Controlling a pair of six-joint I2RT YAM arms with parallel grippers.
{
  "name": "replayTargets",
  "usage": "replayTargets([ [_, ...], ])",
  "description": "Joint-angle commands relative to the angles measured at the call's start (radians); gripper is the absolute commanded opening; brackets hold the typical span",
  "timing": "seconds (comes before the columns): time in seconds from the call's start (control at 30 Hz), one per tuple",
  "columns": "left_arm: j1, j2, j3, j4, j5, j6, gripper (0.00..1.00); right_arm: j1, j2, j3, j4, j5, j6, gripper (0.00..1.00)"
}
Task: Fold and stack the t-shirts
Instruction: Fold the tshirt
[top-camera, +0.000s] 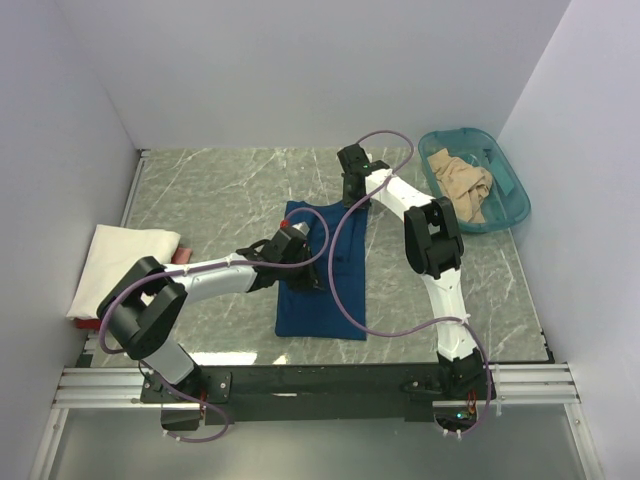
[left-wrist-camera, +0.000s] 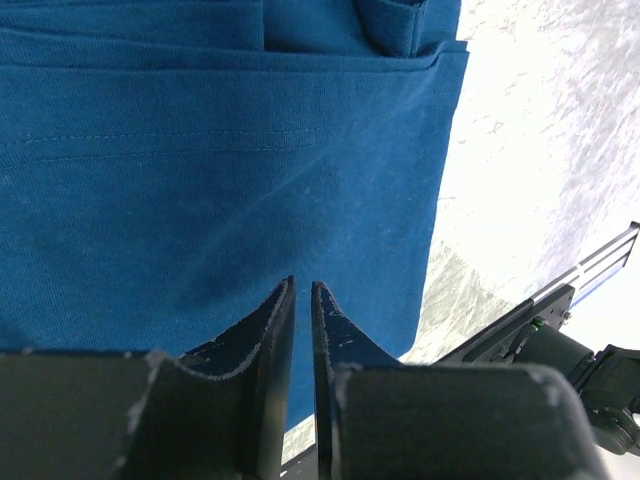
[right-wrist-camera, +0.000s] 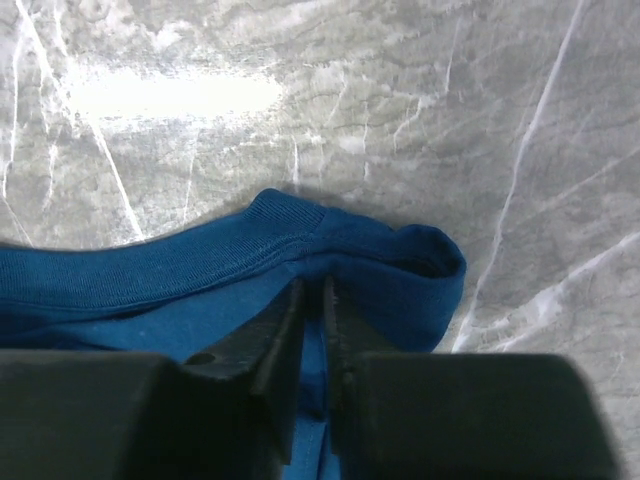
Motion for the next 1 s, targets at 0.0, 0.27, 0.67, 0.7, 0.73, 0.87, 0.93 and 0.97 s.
replayTargets([
  [0.0,-0.008,0.009,-0.008,0.038,0.009,-0.008,0.18,0.001,0.019,0.04,0.006,0.006,0.011,0.15],
  [0.27,-0.009,0.017,-0.008,0.043,0.009,-0.008,0.17,0.0,-0.078,-0.012,0.024,0.019,0.02,0.0],
  [0.67,-0.014,0.026,-0.002,0.037,0.008,-0.006,0.16,0.003,-0.198,-0.062,0.054,-0.02,0.029,0.0],
  [0.7,-0.014,0.026,-0.002,0.037,0.008,-0.005,0.16,0.003,-0.193,-0.052,0.054,-0.027,0.029,0.0],
  [0.73,-0.014,0.025,-0.004,0.037,0.006,-0.005,0.16,0.001,-0.182,-0.049,0.055,-0.046,0.031,0.0],
  [0.87,-0.014,0.028,-0.004,0.038,0.006,-0.005,0.16,0.006,-0.155,-0.039,0.076,-0.098,0.04,0.0],
  [0.93,-0.014,0.034,-0.002,0.037,0.008,-0.003,0.16,0.007,-0.141,-0.039,0.09,-0.113,0.048,0.0],
  [0.97,-0.014,0.035,-0.002,0.038,0.008,-0.003,0.16,0.009,-0.133,-0.036,0.096,-0.125,0.051,0.0],
])
